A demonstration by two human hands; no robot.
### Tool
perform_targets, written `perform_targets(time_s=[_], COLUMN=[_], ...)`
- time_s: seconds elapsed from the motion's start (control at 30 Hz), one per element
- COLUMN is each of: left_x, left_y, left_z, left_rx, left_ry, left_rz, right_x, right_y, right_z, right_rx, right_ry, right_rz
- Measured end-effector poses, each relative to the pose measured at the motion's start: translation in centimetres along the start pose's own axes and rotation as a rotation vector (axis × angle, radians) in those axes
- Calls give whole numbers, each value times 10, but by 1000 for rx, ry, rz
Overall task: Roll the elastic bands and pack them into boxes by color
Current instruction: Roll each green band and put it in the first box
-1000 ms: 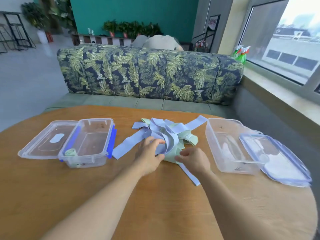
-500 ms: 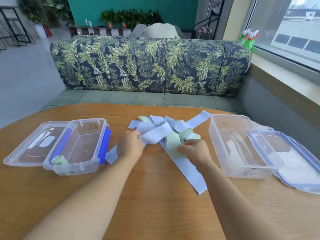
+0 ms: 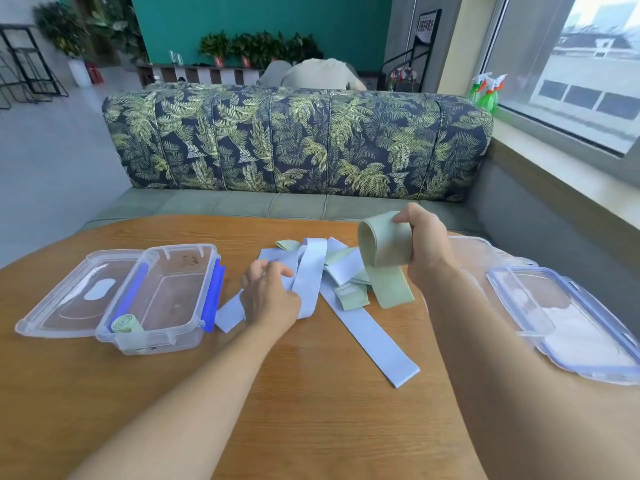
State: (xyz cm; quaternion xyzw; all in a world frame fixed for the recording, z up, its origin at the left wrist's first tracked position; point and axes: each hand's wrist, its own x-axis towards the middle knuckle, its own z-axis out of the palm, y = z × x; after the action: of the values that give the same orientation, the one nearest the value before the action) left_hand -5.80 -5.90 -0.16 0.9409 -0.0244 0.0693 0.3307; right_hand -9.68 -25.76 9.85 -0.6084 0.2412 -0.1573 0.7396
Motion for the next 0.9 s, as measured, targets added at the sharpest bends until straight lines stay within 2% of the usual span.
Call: perform_targets(time_s=[0.07, 0.13, 0.2, 0.3, 0.37, 0.43, 0.57, 0.67, 0.73, 0.83, 0.9], left_x=[-10, -20, -32, -46, -47, -46, -47, -48, -50, -55, -58], left_y=[4, 14, 28, 51, 60, 67, 77, 73, 67, 58, 53], left_z=[0, -4, -13, -31, -40, -49, -66, -75, -77, -75, -74], left_rx=[-99, -350, -648, -1100, -1315, -1458, -1568, -1634, -1595, -1446, -1336], left_ry=[-37, -113, -253, -557, -700, -732, -621, -572, -532, -525, -552], left_rz=[21, -47, -212, -509, -556, -532, -472, -433, -404, -338, -280], right_x=[-7, -13, -21, -38, -47, -57, -75, -84, -87, -89, -87], right_y=[-8, -13, -16, -16, -13, -10, 2, 27, 50, 67, 63], right_z=[3, 4, 5, 6, 6, 4, -10, -26, -35, -41, -39], right_rx=[23, 32, 56, 74, 70, 60, 9, -135, -246, -440, -470], right_ry=[-40, -83, -120, -199, -240, -290, -449, -548, -590, -549, -483], right_rz=[-6, -5, 8, 26, 50, 70, 110, 200, 276, 303, 241])
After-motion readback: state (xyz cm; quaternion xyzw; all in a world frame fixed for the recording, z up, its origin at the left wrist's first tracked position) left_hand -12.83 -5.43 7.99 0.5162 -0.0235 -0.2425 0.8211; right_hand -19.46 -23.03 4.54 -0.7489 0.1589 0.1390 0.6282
